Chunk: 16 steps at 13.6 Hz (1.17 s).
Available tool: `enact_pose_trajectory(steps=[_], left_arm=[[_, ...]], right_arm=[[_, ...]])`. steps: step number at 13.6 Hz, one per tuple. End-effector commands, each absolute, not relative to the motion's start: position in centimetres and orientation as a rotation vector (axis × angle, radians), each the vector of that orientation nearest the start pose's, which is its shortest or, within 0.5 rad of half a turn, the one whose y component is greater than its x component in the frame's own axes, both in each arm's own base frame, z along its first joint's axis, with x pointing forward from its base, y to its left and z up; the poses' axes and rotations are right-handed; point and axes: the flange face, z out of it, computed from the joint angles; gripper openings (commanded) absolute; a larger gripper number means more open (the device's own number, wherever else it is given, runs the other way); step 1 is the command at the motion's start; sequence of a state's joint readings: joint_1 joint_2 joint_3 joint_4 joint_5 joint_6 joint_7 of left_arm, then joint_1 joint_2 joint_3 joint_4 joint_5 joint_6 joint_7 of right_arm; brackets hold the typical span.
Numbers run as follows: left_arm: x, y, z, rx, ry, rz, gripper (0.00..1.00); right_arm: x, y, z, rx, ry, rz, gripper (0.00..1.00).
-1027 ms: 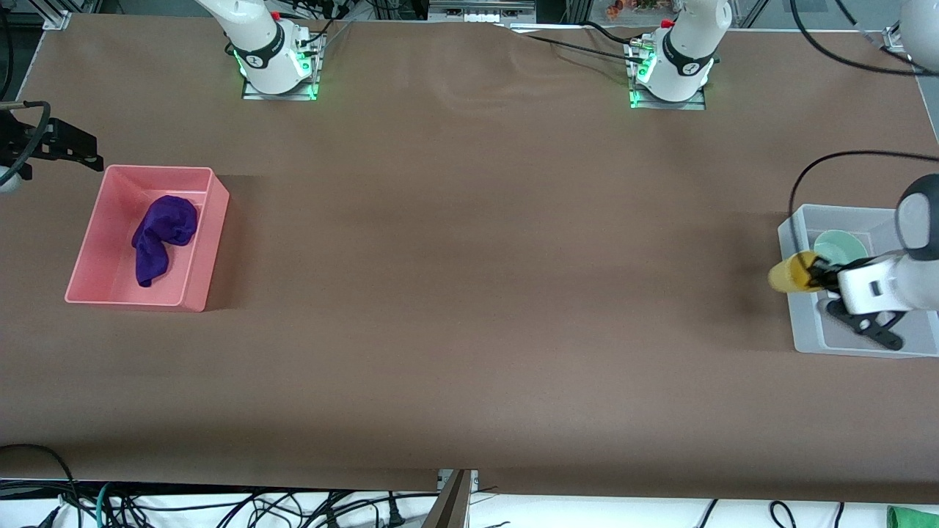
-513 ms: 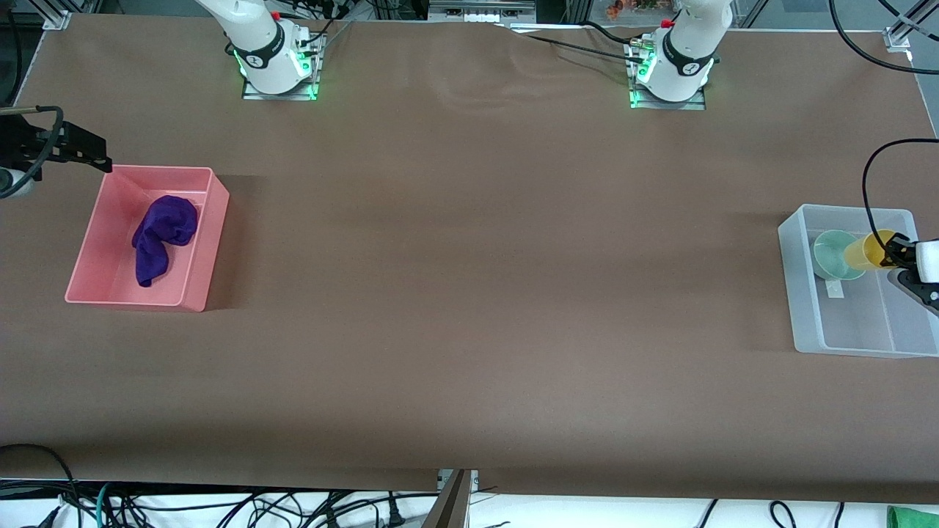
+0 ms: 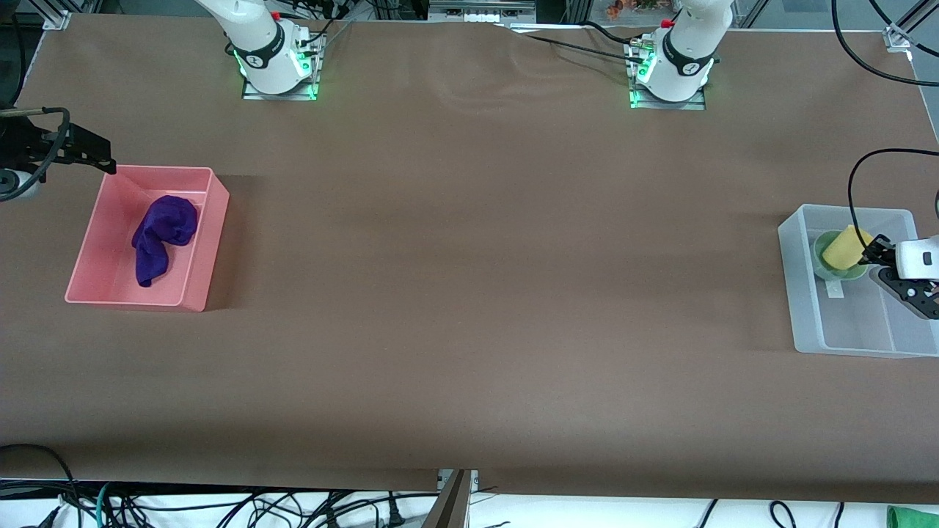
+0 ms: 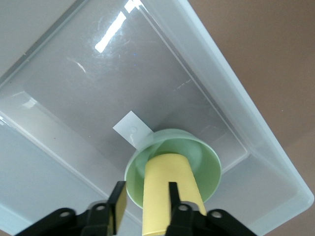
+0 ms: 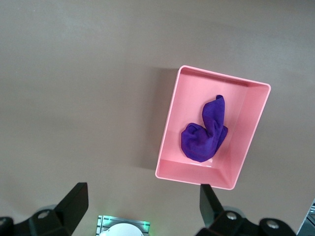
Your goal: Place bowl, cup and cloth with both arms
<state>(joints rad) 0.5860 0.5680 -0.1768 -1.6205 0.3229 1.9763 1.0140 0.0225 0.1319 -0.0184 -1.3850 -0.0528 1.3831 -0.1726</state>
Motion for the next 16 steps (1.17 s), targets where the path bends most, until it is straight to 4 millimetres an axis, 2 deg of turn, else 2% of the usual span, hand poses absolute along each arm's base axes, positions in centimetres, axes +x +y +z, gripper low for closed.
enact_pose_trajectory(steps=[1,6,7,10,12,13,15,16], left_arm=[[59.8,28.7,30.6,-2.847,1.188,0.453,1.00],[63.4,21.4,40.4,-2.828,1.237,0.240,1.00],[64.0,19.7,42.0,-2.859,1.183,0.235,1.00],[64.7,13.3,44.3,-2.982,0.935,0.273,1.00],[65.3,9.1,46.1,-3.024,0.801,0.233,1.00],[65.2,7.3,46.8,-3.039,0.765,0.235,1.00],[63.9,2.2,49.3,-3.016,0.694,0.236,1.00],[63.4,0.2,50.2,-3.036,0.565,0.241,1.00]], right_arm=[[57.5,-0.2,62.1,-3.183,-0.264,0.211,1.00],[57.6,0.1,62.2,-3.181,-0.274,0.204,1.00],[57.8,0.1,62.0,-3.182,-0.274,0.209,1.00],[57.9,0.1,61.9,-3.183,-0.274,0.211,1.00],[57.9,0.1,61.8,-3.182,-0.272,0.214,1.00],[57.9,0.1,61.8,-3.182,-0.274,0.214,1.00],[57.9,0.1,61.8,-3.182,-0.272,0.214,1.00],[57.9,0.1,61.8,-3.182,-0.272,0.214,1.00]])
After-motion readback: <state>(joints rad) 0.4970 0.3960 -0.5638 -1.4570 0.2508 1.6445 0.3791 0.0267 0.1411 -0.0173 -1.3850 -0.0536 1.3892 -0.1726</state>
